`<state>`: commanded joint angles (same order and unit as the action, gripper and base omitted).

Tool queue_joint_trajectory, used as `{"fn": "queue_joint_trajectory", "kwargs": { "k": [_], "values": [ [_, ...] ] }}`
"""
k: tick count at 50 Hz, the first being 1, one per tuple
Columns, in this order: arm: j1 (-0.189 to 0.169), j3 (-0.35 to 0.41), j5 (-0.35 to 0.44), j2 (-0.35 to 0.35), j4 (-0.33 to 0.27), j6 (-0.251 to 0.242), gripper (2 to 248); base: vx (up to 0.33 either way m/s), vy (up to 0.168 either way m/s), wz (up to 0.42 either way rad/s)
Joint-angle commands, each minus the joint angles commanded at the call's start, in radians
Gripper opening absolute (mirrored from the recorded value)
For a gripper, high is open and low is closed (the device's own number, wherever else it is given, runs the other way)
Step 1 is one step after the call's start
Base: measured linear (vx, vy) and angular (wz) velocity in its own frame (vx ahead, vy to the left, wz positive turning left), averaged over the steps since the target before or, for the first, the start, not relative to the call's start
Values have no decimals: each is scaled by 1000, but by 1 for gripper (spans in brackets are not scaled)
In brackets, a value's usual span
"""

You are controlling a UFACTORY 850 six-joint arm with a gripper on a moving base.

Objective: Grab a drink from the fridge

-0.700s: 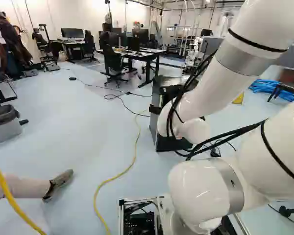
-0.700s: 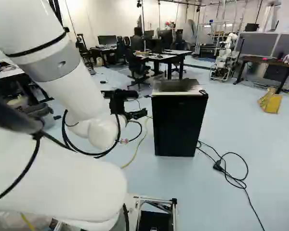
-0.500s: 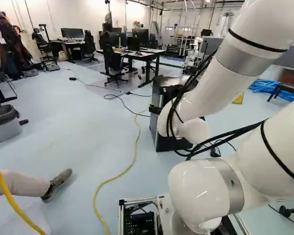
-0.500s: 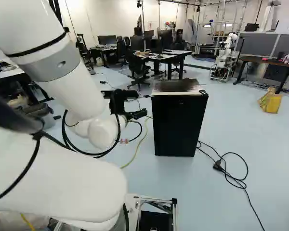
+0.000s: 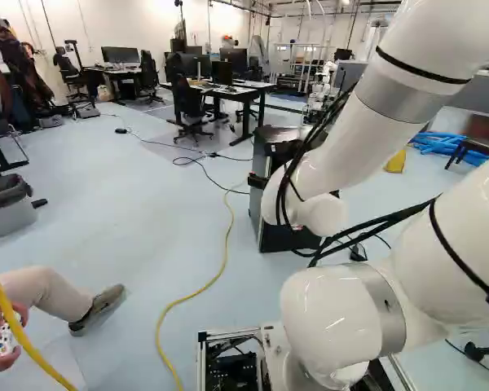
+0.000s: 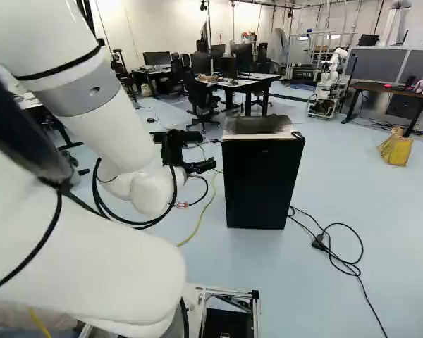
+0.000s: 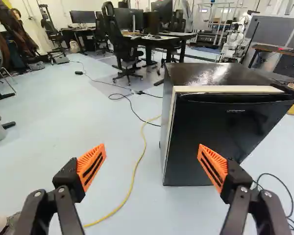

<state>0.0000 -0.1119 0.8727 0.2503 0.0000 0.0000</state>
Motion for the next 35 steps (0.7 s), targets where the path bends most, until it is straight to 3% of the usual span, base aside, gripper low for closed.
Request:
{"fn": "queue_joint_trajectory", "kwargs": {
  "k": [35],
  "values": [
    [9,-77,0,-87,39,0,247,0,0,0]
  ]
}}
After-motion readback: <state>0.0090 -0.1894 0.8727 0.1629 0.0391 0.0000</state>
